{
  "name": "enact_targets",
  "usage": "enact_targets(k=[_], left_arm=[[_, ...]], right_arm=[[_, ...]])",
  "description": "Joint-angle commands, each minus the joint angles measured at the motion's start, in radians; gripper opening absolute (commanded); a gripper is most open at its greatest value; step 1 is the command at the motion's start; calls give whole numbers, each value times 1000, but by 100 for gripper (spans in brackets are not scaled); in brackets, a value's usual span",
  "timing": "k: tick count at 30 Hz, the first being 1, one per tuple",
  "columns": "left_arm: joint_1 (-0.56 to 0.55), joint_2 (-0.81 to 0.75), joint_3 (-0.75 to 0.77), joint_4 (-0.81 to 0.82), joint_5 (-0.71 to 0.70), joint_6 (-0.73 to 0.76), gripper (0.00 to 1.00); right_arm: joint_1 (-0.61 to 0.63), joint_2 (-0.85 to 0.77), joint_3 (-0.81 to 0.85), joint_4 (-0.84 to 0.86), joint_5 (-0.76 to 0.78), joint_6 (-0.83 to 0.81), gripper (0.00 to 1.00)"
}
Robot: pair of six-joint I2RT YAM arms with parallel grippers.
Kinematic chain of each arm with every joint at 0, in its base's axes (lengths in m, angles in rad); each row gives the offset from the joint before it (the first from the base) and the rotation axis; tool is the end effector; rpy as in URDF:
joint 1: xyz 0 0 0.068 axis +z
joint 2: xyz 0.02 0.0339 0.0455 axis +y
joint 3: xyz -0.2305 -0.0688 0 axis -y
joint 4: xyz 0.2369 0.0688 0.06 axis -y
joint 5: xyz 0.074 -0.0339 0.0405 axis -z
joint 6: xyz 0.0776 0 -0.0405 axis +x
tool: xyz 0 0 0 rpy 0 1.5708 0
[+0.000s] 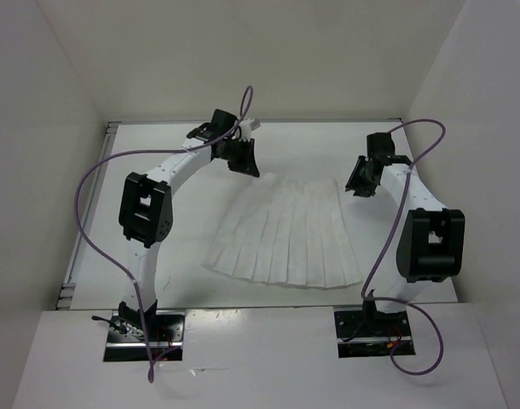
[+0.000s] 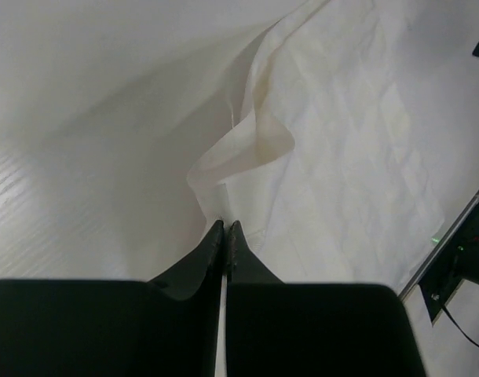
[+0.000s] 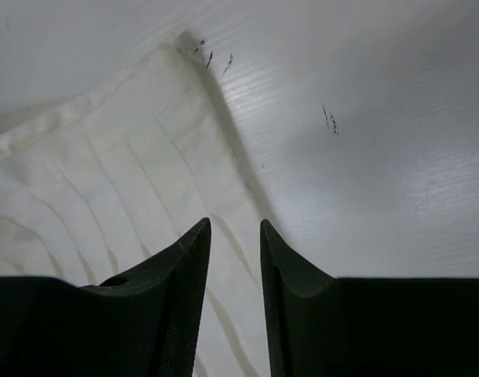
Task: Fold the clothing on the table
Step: Flatten the skirt out, then fold the skirt
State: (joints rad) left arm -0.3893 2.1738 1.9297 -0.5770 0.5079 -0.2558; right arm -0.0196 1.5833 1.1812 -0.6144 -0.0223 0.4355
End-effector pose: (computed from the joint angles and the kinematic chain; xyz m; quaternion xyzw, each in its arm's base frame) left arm 0.4406 -0.2215 0.2005 0.1519 0.8926 -0.3341 0.2620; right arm 0.3441 -0.0050 0.1776 0.2140 0.9377 0.0670 0.2655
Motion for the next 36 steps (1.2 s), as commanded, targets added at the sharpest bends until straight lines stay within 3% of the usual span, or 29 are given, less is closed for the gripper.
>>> enact_targets(k=[1,9,16,36], left_arm=[[43,3,-126,92,11,-31,0],[52,34,-184,152,20,-31,0],[82,90,-164,152,20,-40,0],[121,100,-175,161,70,-40,0]], right_arm=[[-3,76,95,34,22,-30,37],[-3,292,185,110,-172,-127,38],[-3,374,216,153,-246,-156,41],[-3,511,314,263,-297,-165,42]])
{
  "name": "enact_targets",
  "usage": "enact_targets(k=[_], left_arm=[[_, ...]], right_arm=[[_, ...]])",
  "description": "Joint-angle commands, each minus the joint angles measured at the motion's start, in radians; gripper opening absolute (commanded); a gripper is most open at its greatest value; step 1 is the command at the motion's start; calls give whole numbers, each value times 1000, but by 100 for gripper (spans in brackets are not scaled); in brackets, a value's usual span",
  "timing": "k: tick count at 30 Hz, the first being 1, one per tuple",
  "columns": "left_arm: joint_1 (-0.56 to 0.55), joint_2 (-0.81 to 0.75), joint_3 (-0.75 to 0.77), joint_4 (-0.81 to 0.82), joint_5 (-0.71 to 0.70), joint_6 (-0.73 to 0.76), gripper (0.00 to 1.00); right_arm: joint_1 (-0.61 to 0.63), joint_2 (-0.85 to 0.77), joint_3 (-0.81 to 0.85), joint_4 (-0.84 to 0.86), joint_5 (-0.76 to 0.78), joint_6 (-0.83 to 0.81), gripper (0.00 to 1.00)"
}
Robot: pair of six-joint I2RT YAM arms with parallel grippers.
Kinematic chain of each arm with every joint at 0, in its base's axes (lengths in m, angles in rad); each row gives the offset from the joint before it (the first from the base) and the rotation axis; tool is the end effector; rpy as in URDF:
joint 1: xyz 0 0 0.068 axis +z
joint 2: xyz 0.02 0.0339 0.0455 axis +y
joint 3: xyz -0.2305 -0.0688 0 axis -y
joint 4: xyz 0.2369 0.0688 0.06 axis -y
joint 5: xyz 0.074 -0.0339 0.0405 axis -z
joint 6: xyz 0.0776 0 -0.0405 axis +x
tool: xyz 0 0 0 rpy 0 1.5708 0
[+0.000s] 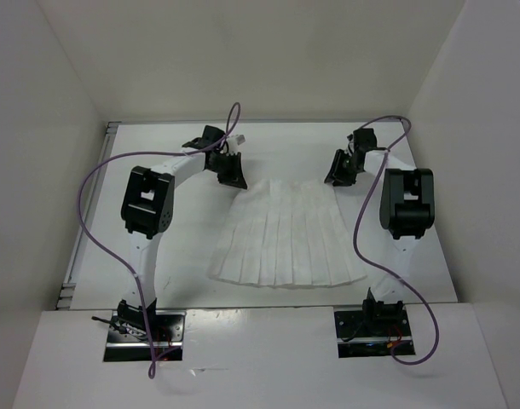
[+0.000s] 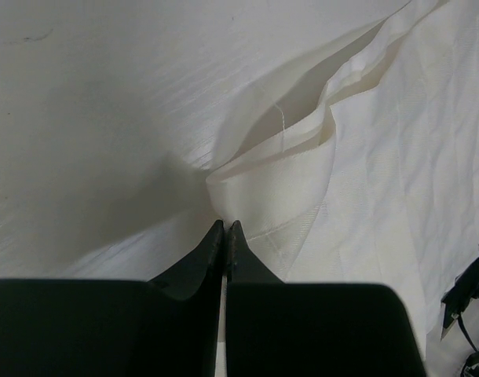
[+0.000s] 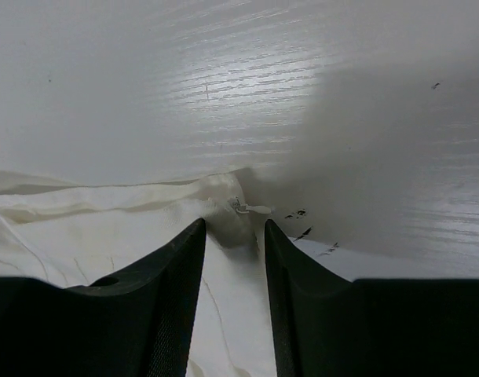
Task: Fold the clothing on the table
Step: Fold the skirt
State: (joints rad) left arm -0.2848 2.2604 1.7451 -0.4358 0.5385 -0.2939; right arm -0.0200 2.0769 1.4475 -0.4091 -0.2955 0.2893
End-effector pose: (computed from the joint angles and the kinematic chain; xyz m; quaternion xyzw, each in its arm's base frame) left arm 0.4533 -0.1742 0.1123 0.0769 0.9184 -0.3267 0.2094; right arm 0.4342 0.0139 0.0964 0.1087 0.9489 0.1757 0.2387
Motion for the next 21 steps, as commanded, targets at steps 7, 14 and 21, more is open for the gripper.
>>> enact_targets(k=[7,14,21], left_arm=[[25,22,10,31,60,-2,0],[82,-100,34,31,242,-47,0],[142,-332,273,-12,252,-57,0]], right_arm=[[-3,63,83,29,-151,-10,0],[35,-346,27,-77,-61,21,0],[35,-569,250,-184,19,1,0]])
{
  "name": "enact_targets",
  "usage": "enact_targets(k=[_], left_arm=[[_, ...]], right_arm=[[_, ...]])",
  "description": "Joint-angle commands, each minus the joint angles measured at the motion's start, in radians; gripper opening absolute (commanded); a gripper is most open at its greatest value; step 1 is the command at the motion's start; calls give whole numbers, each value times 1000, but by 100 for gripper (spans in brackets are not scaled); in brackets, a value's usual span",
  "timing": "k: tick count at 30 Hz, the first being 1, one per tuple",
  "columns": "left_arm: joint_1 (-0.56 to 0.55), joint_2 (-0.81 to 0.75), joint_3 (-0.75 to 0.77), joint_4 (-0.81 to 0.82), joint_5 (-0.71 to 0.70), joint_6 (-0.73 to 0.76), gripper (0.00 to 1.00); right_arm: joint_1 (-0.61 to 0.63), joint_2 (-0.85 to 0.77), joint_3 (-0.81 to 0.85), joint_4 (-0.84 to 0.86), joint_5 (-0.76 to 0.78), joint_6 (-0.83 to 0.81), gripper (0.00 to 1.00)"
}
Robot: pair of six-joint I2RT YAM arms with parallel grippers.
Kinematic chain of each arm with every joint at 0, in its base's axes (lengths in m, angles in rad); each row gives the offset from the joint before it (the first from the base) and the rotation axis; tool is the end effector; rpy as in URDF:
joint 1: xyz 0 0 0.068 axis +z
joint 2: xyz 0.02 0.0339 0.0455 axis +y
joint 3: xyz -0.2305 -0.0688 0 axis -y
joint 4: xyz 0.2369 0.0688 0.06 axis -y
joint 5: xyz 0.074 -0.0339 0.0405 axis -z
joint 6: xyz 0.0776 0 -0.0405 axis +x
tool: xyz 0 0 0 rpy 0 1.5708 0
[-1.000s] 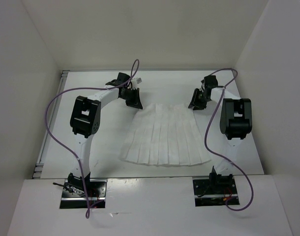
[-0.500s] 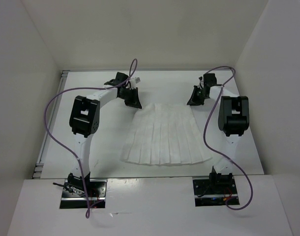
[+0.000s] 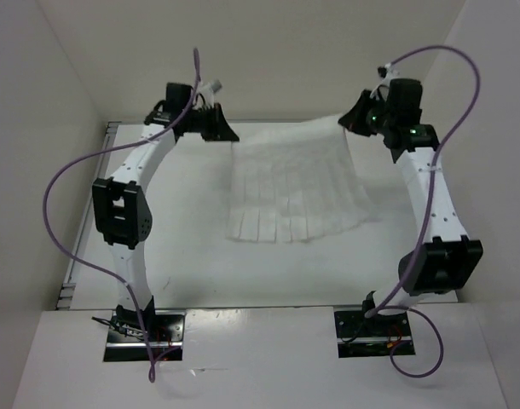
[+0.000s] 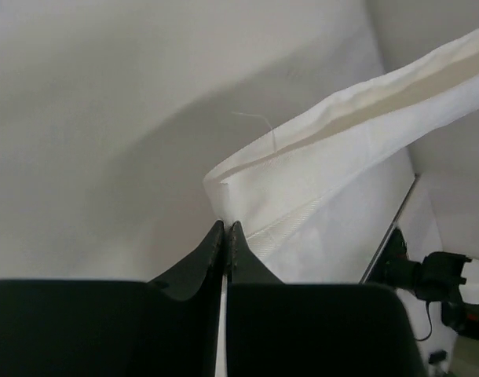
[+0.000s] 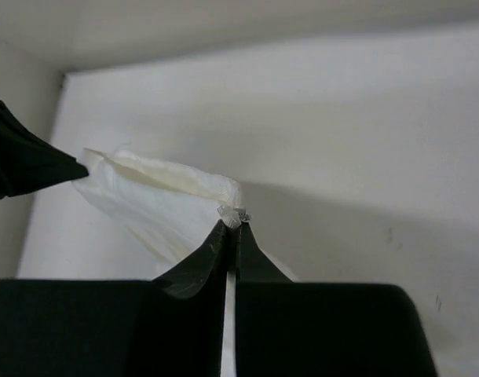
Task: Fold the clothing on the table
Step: Fold the skirt
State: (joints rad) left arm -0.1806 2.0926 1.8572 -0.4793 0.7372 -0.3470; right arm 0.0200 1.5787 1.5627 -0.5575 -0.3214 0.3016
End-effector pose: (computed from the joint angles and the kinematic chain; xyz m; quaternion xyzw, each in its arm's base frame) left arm 0.4614 -0.1373 0.2303 0.0785 0.8582 -0.4174 0.2883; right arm 0.3831 0.0322 0.3201 0.0459 0.8691 0.2143 0.4435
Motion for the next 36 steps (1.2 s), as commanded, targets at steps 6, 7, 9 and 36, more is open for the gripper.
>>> enact_targets(k=[6,7,9,36], left_arm=[[93,-129,518,-128,53,-24,0],[93,-118,555,-143,53,-24,0],[102,-146,570,-156,70,-24,0],[102,-1085,-653,113,35,-150,0]], right_arm=[[-5,-71,335,-45,33,-42,0],[-5,-71,335,-45,21,-51,0],[-5,-91,291,-45,10,-52,0],[193,-676,-341,-90,-87,65,0]])
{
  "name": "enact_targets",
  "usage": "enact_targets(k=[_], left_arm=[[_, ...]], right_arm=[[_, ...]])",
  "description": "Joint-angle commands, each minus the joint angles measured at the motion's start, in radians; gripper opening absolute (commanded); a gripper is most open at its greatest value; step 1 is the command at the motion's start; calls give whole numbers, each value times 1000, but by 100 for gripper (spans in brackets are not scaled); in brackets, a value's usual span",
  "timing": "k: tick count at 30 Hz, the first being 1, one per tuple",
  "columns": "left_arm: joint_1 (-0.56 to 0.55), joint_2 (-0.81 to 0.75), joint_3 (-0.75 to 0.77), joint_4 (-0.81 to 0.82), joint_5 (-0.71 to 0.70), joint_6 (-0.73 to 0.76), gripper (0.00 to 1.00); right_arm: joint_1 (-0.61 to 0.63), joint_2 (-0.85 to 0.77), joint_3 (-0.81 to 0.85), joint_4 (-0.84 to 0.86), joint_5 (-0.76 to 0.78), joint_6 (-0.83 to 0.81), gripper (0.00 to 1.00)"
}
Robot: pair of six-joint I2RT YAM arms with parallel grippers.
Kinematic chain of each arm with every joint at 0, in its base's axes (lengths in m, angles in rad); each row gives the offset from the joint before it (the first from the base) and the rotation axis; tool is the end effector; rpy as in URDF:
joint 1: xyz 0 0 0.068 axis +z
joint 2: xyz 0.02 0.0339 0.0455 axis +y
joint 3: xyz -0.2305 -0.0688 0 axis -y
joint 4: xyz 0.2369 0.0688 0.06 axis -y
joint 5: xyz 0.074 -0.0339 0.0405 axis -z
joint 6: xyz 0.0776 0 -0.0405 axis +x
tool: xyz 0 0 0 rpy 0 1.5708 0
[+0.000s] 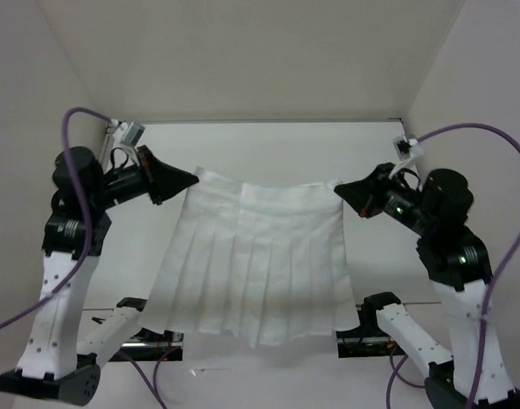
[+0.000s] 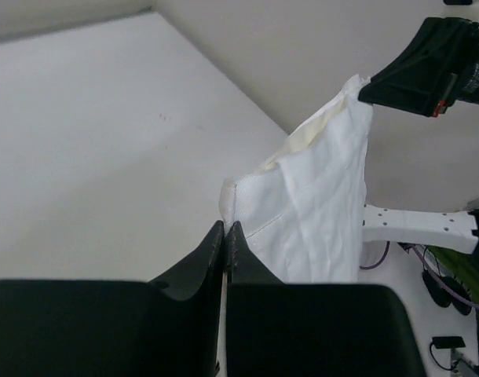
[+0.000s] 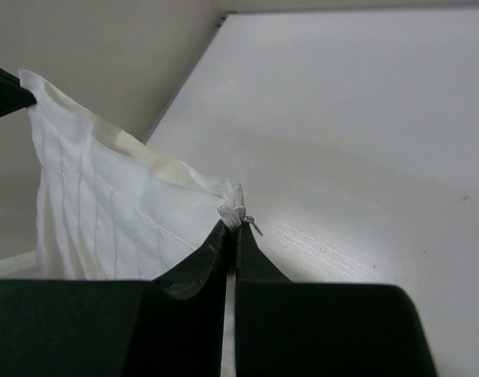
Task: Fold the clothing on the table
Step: Fold the skirt
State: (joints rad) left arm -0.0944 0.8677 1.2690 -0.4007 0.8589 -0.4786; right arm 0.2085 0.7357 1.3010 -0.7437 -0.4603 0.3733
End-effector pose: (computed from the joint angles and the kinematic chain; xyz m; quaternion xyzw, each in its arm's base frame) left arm 0.1839 -0.0764 0.4372 0.1664 0.6871 -0.4641 0.5337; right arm 0.1477 0.0665 0.4203 -0.0843 0.7566 0.3468 0.5480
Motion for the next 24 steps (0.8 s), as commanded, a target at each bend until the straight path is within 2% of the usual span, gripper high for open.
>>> enact_targets(k=[1,5,9,10,14,20,24], left_arm=[[16,202,-74,71,-87,-8,0],[16,394,-60,123,-130,57,0],[16,675,4,160,-143,121,0],[16,717,22,171,-158,133,0],[16,896,143,189,-179,153,0],[16,1039,251,157,-201,173,0],[16,996,204,167,-187,173,0]], right_arm=[[5,206,-91,124,52,-22,0],[-41,436,-88,222,43,-53,0],[-80,674,12,273,50,-93,0],[-90,774,33,273,51,-93,0],[-100,942,136,311,61,-93,0],[-100,979,170,307,83,-93,0],[-100,906,78,307,83,-93,0]])
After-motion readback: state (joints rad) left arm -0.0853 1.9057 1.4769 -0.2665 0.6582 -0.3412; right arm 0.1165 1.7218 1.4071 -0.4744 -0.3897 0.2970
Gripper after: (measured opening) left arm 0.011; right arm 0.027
